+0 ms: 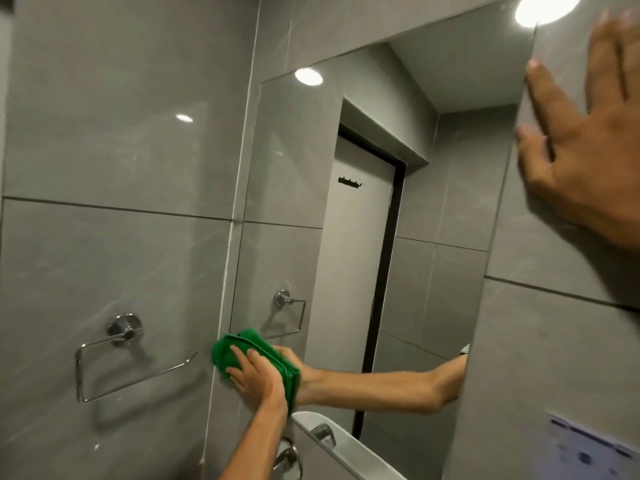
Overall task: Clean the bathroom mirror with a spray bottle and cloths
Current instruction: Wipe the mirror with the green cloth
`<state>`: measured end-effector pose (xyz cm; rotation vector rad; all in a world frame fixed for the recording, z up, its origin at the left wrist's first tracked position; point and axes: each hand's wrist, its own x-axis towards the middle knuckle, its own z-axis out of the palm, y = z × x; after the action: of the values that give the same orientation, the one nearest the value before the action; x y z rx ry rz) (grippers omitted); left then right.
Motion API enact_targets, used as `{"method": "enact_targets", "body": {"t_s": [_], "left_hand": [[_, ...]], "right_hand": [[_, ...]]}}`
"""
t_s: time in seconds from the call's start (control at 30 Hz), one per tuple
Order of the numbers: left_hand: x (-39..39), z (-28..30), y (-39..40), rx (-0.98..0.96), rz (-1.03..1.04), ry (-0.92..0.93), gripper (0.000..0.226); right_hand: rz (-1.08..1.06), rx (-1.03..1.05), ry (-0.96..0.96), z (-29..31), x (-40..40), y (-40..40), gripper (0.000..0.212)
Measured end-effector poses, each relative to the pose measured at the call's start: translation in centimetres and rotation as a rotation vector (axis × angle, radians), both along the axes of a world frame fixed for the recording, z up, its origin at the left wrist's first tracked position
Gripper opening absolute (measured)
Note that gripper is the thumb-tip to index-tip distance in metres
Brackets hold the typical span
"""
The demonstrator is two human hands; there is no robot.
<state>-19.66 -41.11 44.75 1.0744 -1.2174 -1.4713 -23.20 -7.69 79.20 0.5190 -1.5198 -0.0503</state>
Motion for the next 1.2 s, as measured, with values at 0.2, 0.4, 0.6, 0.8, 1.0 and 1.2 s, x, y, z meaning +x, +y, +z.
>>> {"method": "enact_targets", "body": {"t_s": [0.2,0.4,0.6,0.8,1.0,1.2], "left_hand": [[1.1,16.0,8.9,-0.235,-0.009,0.193,0.054],[1.1,27.7,19.1,-1.187,-0.086,0.309,0.057],[1.2,12.4,16.3,-1.099,-0.092,0.262,0.058],[3.2,0.8,23.6,-0.313,-0.075,0.101,0.057],[3.3,17.3,27.2,-0.136,-0.098,0.301,0.064],[4.3,38.8,30.0,-0.760,-0.119,0.618,0.072]], "right_hand": [[-0.061,-0.002,-0.010,0.7,3.9,1.9,0.071],[-0.150,0.064,-0.079,-1.2,5.6,7.5,0.078],[-0.154,0.082,-0.073,-4.0,5.7,9.7,0.078],[-0.113,0.136,-0.130,-5.9,6.3,10.1,0.079],[-0.108,0.136,-0.144,-4.8,8.0,13.4,0.078],[0.100,0.014,-0.218,-2.2,10.3,18.6,0.081]]}}
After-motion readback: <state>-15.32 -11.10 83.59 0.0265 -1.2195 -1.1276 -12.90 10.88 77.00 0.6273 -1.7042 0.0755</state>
